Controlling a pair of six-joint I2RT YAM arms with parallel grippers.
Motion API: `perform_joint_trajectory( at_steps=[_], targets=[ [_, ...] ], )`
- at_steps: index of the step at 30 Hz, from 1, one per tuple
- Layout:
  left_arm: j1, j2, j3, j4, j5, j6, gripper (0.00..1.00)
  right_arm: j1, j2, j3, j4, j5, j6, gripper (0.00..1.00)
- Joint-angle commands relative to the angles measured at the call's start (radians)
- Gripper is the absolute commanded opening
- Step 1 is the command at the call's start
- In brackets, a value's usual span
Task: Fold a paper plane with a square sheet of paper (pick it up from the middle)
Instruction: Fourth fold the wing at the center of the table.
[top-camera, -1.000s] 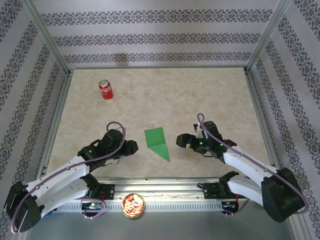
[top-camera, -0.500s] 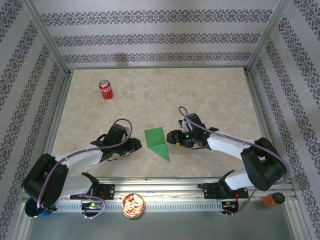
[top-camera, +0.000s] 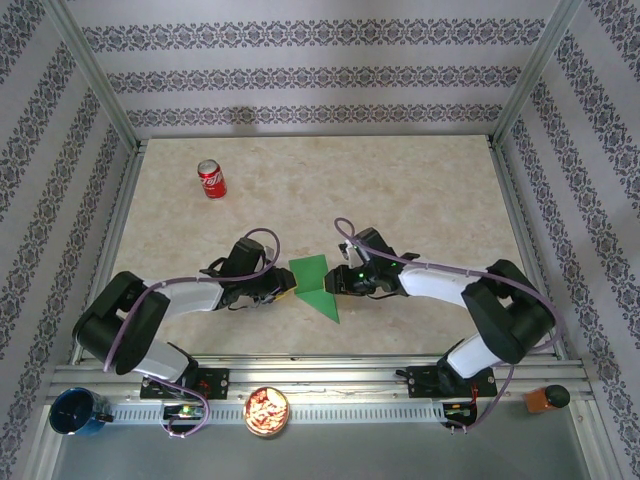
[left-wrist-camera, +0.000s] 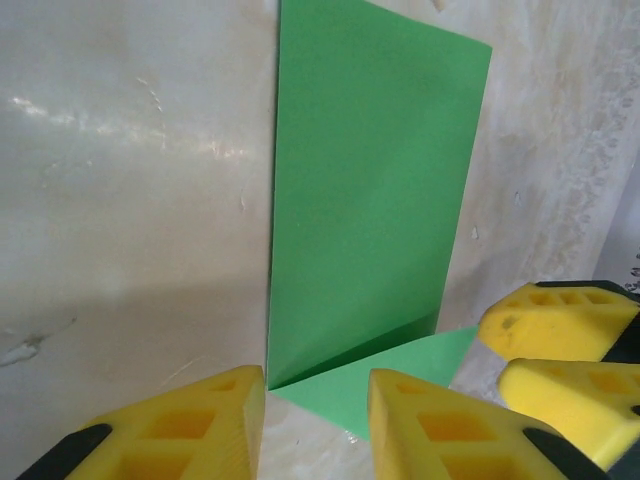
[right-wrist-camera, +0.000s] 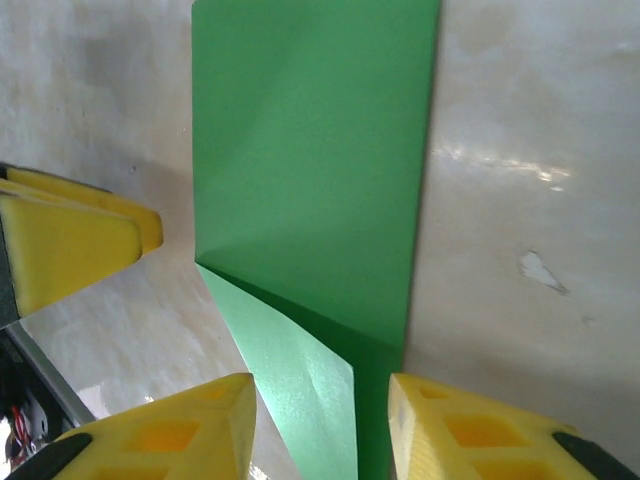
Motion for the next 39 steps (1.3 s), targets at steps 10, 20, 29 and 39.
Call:
perform_joint_trajectory(
  at_steps=[10,20,29,39],
  targets=[
    [0.011,-0.003,0.025,0.010,-0.007,-0.016,0.33,0.006,0.063,0.066,-0.040,-0.089,-0.067,0.28],
    [0.012,-0.013,0.034,-0.015,-0.009,-0.003,0.33,-0.001,0.083,0.066,-0.010,-0.113,-0.052,0.11],
    [0.103,-0.036,0.086,-0.105,0.037,0.060,0.44,-0.049,0.046,0.031,0.123,-0.214,0.003,0.00],
    [0.109,0.027,0.139,-0.098,0.080,0.071,0.45,-0.080,0.036,-0.045,0.342,-0.286,0.095,0.00]
  ],
)
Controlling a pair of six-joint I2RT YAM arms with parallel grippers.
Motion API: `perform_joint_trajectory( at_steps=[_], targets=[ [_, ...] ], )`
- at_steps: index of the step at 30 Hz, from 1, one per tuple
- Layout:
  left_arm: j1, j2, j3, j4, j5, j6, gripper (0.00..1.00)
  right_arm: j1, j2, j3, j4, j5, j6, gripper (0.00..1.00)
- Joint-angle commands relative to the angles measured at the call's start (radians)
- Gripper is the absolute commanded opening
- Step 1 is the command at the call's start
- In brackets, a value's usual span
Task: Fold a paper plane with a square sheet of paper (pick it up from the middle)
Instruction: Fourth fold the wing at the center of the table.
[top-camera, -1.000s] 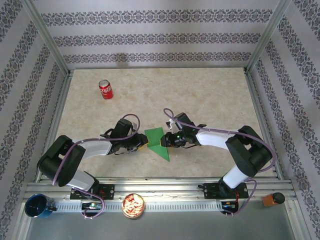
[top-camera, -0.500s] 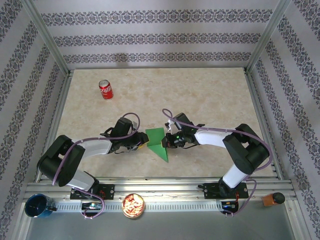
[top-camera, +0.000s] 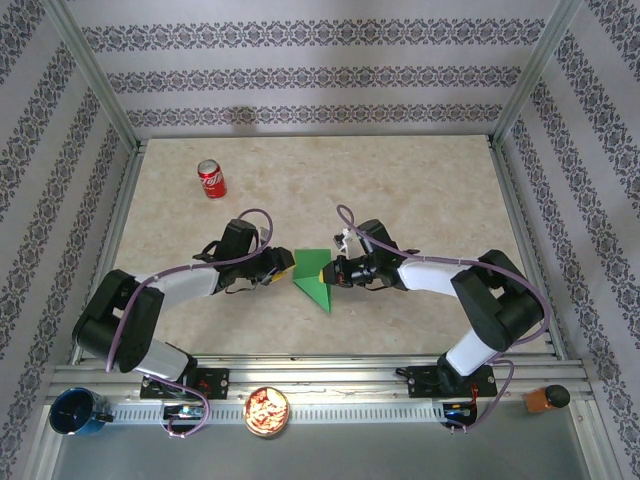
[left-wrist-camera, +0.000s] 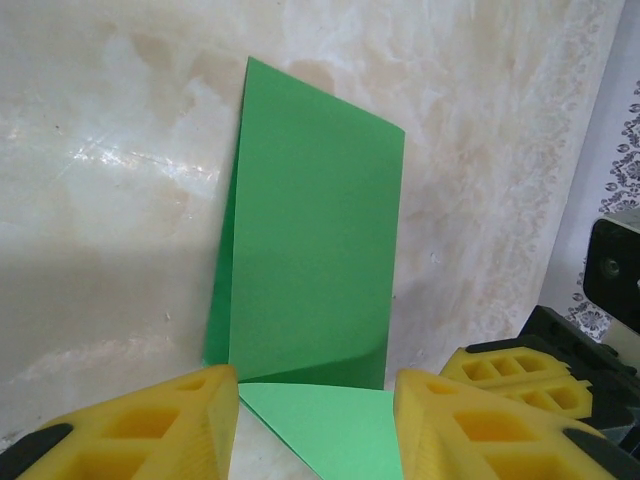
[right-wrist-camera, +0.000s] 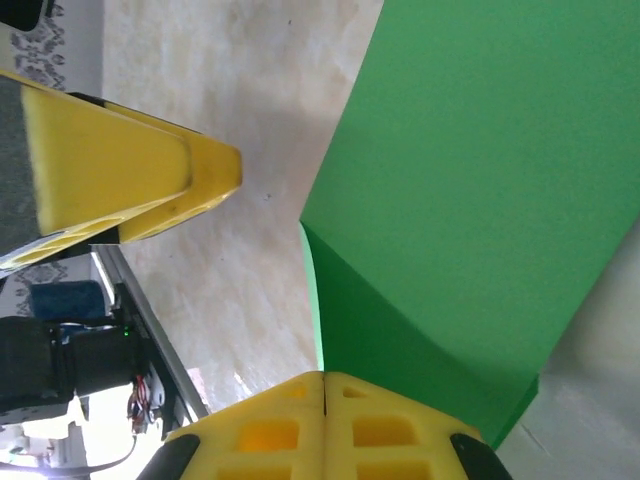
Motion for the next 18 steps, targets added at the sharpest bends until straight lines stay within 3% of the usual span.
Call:
perform_joint_trajectory(
  at_steps=[1,10,18],
  targets=[
    [0.011,0.028,0.026,-0.020,0.023,0.025,0.45,-0.010,-0.017,-0.031,0.112,-0.045,0.048,0.00],
    [0.011,0.095,0.045,-0.005,0.036,0.016,0.47,-0.012,-0.036,-0.054,0.127,-0.039,0.056,0.00],
    [0.011,0.168,0.067,0.084,0.093,-0.017,0.42,-0.017,-0.051,-0.068,0.128,-0.040,0.054,0.00]
  ],
)
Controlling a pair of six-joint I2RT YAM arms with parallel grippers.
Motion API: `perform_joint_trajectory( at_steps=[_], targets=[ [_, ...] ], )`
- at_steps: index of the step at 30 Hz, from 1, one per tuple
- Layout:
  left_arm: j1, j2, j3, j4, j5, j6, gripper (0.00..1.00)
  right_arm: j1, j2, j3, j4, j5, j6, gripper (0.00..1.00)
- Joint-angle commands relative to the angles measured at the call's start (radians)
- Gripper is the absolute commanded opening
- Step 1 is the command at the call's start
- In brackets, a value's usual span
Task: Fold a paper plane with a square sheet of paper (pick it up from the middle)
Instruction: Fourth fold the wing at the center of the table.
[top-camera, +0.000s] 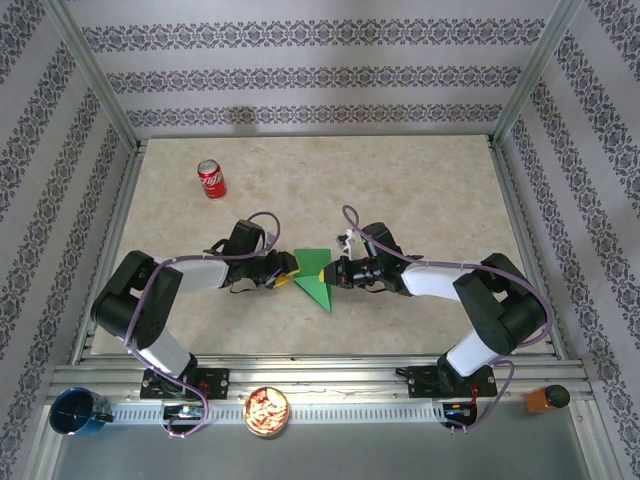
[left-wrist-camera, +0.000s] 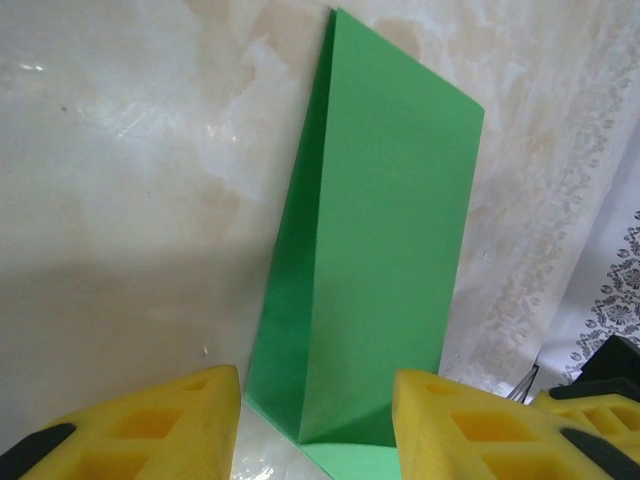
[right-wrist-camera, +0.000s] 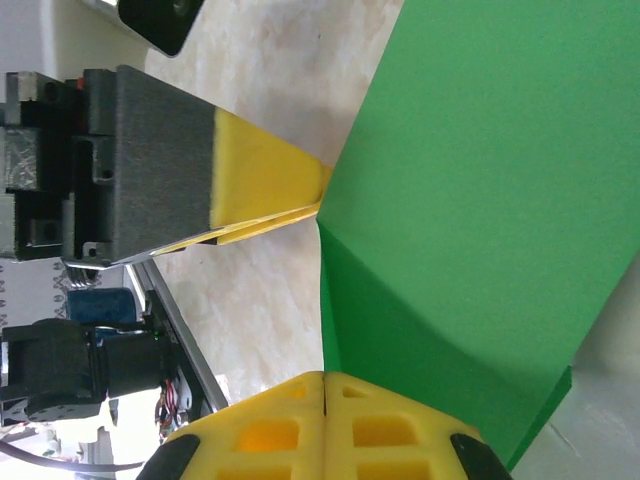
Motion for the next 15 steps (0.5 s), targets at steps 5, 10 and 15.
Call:
perform_joint_trajectory(
  at_steps=[5,10,15],
  targets=[
    [0.011,0.042,0.028,0.105,0.047,-0.029,0.34,-0.012,-0.029,-0.019,0.025,-0.022,-0.003,0.00],
    [0.011,0.070,0.042,0.146,0.066,-0.032,0.29,-0.013,-0.030,-0.028,0.023,-0.022,-0.005,0.00],
    [0.011,0.074,0.027,0.199,0.054,-0.053,0.09,-0.021,-0.031,-0.030,-0.001,-0.011,-0.016,0.01]
  ],
)
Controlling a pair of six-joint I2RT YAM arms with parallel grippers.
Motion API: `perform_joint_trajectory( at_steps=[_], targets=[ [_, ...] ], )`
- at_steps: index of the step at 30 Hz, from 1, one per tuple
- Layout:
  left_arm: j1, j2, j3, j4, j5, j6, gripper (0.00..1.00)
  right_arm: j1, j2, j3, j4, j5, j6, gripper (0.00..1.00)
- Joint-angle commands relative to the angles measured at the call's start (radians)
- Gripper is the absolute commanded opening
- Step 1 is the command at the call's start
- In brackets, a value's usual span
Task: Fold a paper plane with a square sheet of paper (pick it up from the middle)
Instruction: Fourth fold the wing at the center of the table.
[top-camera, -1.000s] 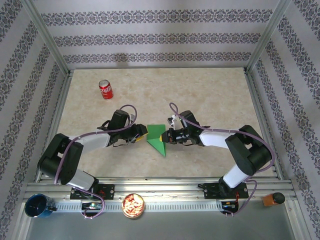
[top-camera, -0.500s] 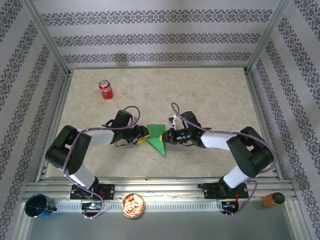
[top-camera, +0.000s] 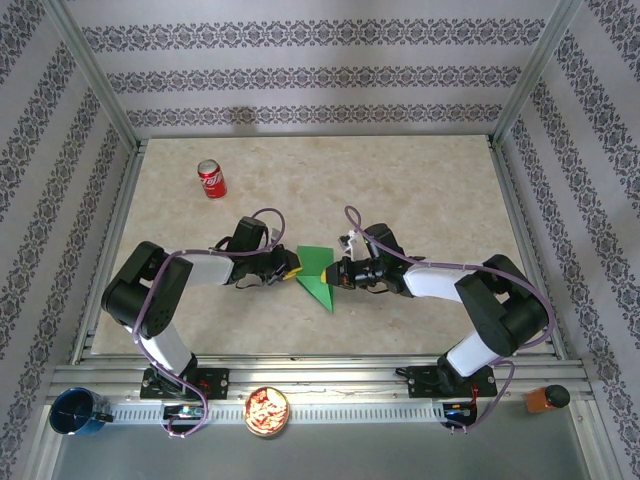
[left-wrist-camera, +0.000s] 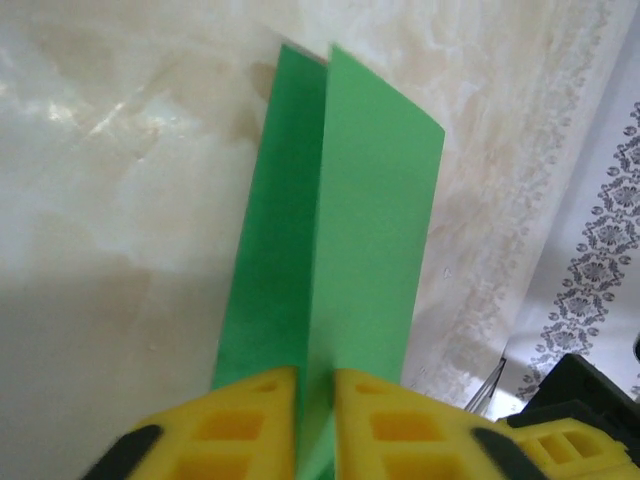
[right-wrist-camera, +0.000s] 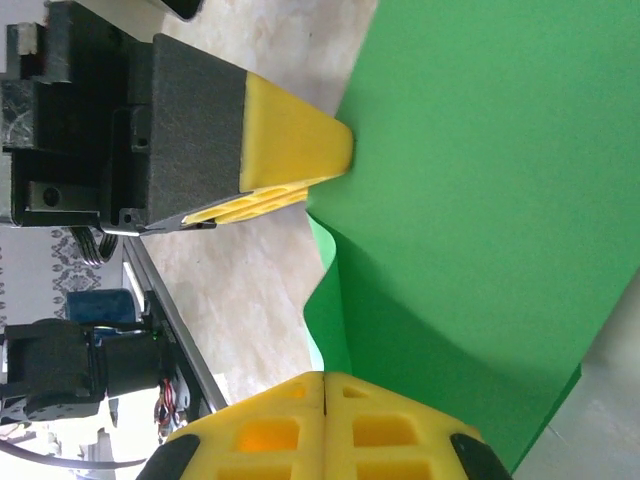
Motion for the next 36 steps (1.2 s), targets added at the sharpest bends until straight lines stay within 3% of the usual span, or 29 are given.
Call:
perform_joint_trajectory(
  at_steps=[1,4,7,11,15,17,24,27,36],
  targets=[
    [0.011,0.000,0.000,0.082,0.001,-0.014,0.05,-0.009,-0.023,-0.009,-0.017,-0.004,-0.021,0.02],
    [0.012,-0.015,-0.019,0.116,-0.017,-0.027,0.00,-0.010,-0.039,0.003,-0.084,0.037,-0.049,0.06],
    [0.011,-0.051,-0.052,0.137,-0.076,-0.065,0.00,-0.004,-0.092,0.042,-0.243,0.141,-0.111,0.31],
    [0.008,-0.139,-0.118,0.160,-0.186,-0.124,0.00,0.057,-0.216,0.072,-0.428,0.473,-0.216,0.45],
    [0.004,-0.215,-0.145,0.101,-0.275,-0.148,0.00,0.195,-0.323,0.003,-0.332,0.777,-0.307,0.50],
    [0.000,-0.233,-0.160,0.106,-0.292,-0.170,0.00,0.289,-0.322,-0.024,-0.249,0.868,-0.398,0.50],
    [-0.027,-0.255,-0.171,0.103,-0.328,-0.216,0.00,0.482,-0.125,0.006,-0.042,1.008,-0.614,0.45],
    [-0.030,-0.259,-0.170,0.093,-0.335,-0.219,0.00,0.505,-0.051,-0.028,0.132,1.014,-0.660,0.44],
    [-0.031,-0.267,-0.161,0.075,-0.335,-0.215,0.00,0.513,0.083,0.039,0.072,1.091,-0.749,0.44]
  ],
)
